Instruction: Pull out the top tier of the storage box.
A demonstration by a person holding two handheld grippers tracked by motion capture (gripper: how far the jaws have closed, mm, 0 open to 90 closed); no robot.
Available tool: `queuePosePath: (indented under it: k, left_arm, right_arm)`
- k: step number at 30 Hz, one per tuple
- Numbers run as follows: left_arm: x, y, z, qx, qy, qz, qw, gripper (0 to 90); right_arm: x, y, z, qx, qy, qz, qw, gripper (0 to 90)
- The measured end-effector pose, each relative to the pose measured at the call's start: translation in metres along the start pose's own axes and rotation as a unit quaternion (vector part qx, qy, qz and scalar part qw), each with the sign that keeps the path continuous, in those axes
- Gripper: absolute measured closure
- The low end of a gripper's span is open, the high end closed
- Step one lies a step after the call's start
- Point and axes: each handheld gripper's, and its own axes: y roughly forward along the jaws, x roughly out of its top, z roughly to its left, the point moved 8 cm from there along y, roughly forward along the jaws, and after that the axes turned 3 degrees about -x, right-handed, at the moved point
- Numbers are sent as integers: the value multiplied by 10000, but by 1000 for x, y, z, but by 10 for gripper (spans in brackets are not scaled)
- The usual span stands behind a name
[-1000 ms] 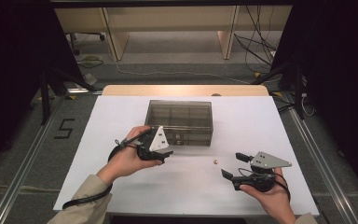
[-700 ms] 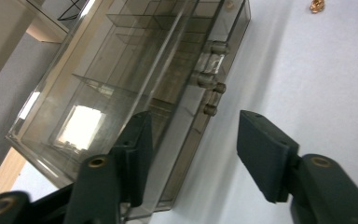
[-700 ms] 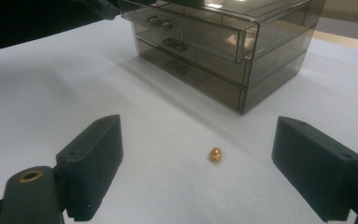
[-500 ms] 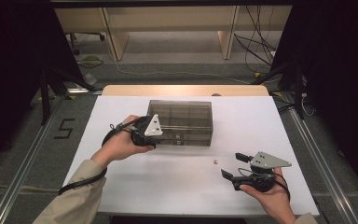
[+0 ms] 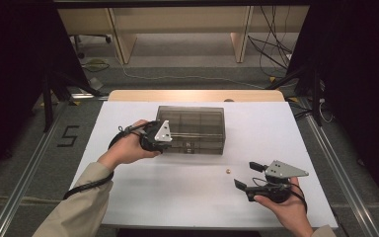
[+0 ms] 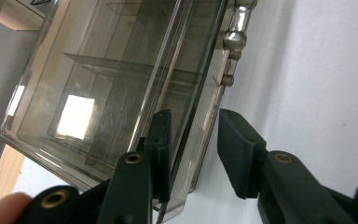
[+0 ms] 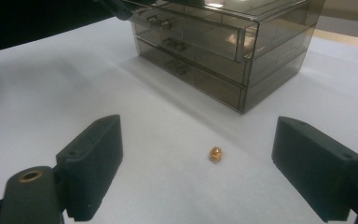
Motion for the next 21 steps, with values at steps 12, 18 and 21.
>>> queuePosePath:
  k: [12,18,21]
  left_arm:
    - [1,2,4,-70,142,68,9999,753]
    - [2,2,6,-251,82,138,9996,768]
    - [2,2,7,-355,159,188,9991,778]
  right_arm:
    - [0,0,0,2,-7,14,10000,171]
    - [0,0,0,14,-17,14,10000,171]
    - [0,0,0,11,-15,-3,10000,171]
